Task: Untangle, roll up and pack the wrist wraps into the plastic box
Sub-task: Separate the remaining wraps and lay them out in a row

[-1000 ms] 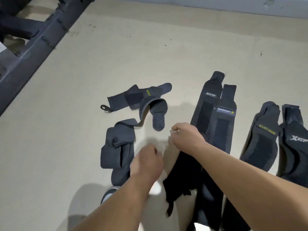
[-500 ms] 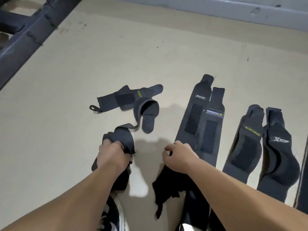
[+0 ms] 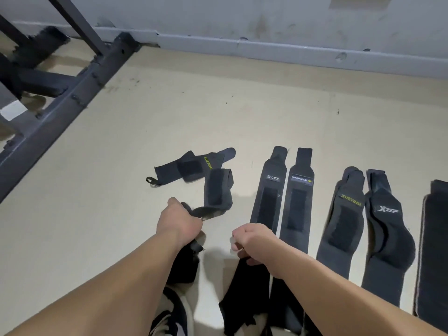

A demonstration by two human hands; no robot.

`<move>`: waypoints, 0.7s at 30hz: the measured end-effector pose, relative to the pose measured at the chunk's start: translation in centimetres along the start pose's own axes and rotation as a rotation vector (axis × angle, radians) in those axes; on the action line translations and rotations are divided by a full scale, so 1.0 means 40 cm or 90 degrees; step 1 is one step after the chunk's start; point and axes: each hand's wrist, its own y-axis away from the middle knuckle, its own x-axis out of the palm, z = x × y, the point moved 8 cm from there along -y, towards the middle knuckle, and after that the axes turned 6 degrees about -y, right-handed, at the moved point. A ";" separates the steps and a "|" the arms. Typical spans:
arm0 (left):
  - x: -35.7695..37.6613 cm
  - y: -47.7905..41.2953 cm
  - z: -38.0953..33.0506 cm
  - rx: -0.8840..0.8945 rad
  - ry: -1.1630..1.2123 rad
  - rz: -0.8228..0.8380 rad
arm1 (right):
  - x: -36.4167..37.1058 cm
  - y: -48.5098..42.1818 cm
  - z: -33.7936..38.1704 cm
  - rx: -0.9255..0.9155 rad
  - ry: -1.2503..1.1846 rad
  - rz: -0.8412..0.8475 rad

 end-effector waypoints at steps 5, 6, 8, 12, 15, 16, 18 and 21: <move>-0.146 0.083 -0.059 0.051 -0.131 0.012 | -0.016 0.140 0.025 -0.002 -0.059 0.053; -0.183 0.105 -0.075 0.064 -0.154 0.005 | -0.022 0.167 0.025 -0.004 -0.053 0.055; -0.258 0.154 -0.108 0.080 -0.180 0.003 | -0.040 0.226 0.034 -0.016 -0.041 0.053; -0.370 0.258 -0.161 0.109 -0.152 0.058 | -0.072 0.339 0.074 -0.075 -0.034 0.060; -0.412 0.352 -0.216 0.157 -0.102 0.134 | -0.085 0.423 0.133 -0.158 -0.061 0.076; -0.421 0.390 -0.238 0.171 -0.088 0.155 | -0.081 0.457 0.161 -0.201 -0.066 0.093; -0.436 0.471 -0.284 0.206 -0.046 0.181 | -0.063 0.543 0.221 -0.288 -0.051 0.133; -0.446 0.565 -0.341 0.236 0.090 0.215 | -0.060 0.643 0.294 -0.400 -0.054 0.095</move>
